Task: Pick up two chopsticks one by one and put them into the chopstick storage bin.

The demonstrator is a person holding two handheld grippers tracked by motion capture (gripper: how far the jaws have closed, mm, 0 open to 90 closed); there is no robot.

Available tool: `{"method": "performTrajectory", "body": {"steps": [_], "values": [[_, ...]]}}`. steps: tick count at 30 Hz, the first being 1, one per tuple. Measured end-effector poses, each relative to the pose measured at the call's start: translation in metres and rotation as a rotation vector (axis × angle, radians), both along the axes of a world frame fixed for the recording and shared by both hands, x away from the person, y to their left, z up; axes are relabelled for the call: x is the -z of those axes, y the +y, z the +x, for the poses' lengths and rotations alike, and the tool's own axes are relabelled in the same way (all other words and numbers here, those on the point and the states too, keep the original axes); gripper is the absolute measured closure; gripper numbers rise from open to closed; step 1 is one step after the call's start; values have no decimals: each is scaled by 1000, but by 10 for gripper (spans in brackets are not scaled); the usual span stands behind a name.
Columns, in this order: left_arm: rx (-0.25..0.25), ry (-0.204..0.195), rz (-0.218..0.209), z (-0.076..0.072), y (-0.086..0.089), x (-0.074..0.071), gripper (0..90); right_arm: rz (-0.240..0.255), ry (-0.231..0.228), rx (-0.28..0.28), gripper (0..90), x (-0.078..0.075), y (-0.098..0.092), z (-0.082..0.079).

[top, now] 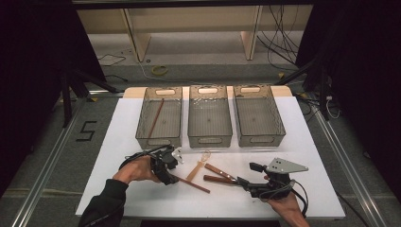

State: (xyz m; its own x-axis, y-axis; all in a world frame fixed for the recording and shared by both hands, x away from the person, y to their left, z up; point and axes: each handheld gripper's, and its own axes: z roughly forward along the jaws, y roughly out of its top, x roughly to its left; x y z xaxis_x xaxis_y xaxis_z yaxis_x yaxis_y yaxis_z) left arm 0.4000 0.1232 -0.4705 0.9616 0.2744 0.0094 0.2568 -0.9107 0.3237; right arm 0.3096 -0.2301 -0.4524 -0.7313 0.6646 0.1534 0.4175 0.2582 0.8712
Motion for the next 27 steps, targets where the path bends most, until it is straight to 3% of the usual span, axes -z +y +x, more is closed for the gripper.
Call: {"method": "performTrajectory", "body": {"steps": [5, 9, 15, 27], "values": [[-12, 11, 14, 0, -2, -1, 453, -1, 0, -1, 279, 0, 0, 0], [2, 13, 19, -1, -1, -2, 523, 0, 0, -1, 280, 0, 0, 0], [57, 8, 35, -5, -2, -3, 657, -3, -2, -3, 280, 0, 0, 0], [175, -17, 59, -11, -2, -4, 783, -5, -2, -3, 281, 0, 0, 0]]}}
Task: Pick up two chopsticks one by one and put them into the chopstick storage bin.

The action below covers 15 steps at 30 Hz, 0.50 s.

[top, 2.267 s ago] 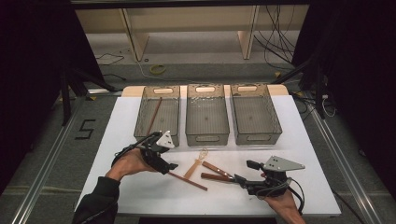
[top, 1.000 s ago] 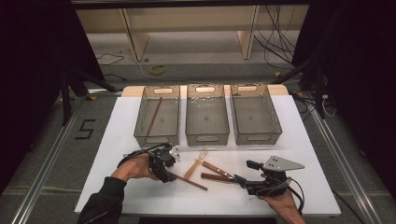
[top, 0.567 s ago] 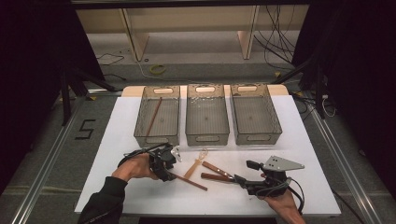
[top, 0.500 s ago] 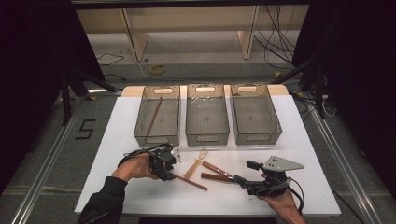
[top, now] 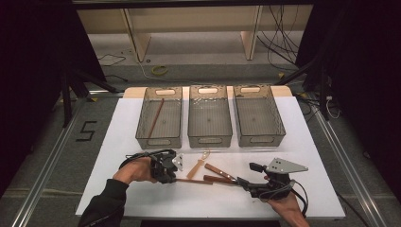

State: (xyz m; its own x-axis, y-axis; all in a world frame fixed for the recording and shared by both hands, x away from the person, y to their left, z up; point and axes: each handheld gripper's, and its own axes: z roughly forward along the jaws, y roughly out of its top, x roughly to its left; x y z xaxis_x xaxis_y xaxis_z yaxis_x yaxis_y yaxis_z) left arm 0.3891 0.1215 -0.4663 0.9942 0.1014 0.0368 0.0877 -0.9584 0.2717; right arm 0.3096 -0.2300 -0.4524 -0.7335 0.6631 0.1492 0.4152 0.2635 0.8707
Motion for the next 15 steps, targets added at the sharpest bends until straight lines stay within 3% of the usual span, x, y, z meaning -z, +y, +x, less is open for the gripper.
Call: {"method": "performTrajectory", "body": {"steps": [10, 15], "values": [[79, -6, 5, -5, 1, 0, 837, -1, -1, 0, 281, 0, 0, 0], [90, -7, 9, -7, 0, -1, 841, -2, 0, -2, 281, 0, 0, 0]]}}
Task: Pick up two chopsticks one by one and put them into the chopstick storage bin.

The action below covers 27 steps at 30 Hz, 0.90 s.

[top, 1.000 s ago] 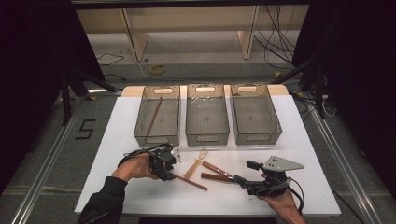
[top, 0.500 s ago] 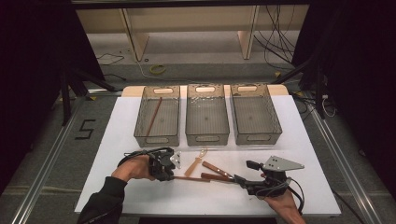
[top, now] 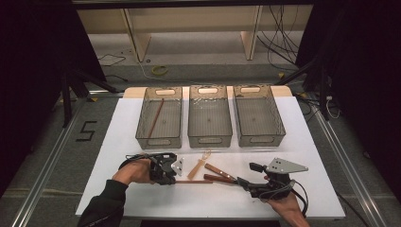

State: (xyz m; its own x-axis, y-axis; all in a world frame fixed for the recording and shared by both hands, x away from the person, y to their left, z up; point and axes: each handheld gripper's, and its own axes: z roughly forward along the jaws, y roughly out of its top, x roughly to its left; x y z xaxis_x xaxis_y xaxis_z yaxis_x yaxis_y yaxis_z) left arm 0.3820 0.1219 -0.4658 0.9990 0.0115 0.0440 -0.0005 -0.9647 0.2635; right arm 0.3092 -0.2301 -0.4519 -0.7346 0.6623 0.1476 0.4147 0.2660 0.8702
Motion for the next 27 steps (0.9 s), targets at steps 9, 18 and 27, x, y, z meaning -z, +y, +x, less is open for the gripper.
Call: {"method": "performTrajectory", "body": {"steps": [9, 18, 27], "values": [[9, 9, -49, -2, 6, -8, 844, -1, 2, 0, 281, 0, 0, 0], [-58, -22, -176, -1, 15, -29, 843, 0, 1, 0, 281, 0, 0, 0], [-262, -77, -320, 9, 21, -46, 843, 1, -1, 2, 281, 0, 0, 0]]}}
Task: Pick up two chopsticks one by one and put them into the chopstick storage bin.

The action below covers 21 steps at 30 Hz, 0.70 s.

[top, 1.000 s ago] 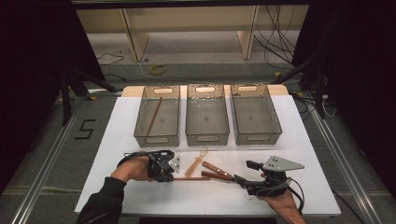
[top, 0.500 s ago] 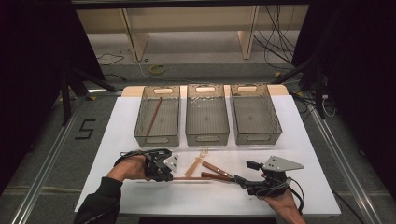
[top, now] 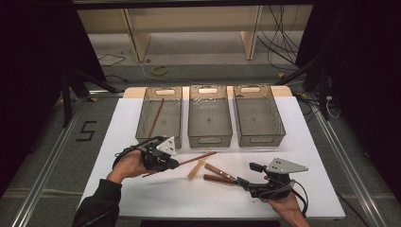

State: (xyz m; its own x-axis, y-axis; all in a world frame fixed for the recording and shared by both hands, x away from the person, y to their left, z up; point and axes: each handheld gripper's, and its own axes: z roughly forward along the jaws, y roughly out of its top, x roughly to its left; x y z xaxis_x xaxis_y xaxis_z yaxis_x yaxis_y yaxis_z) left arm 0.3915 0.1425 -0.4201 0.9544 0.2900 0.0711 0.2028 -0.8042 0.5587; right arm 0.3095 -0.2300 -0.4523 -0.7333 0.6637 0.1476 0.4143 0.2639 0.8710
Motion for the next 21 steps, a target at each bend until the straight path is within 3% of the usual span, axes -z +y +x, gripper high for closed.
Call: {"method": "performTrajectory", "body": {"steps": [8, 21], "values": [[-179, 11, -99, 13, 11, -11, 843, 0, 4, 2, 281, 0, 0, 0], [-325, -10, -181, 37, 27, -35, 843, 2, 6, 5, 281, 0, 0, 1]]}}
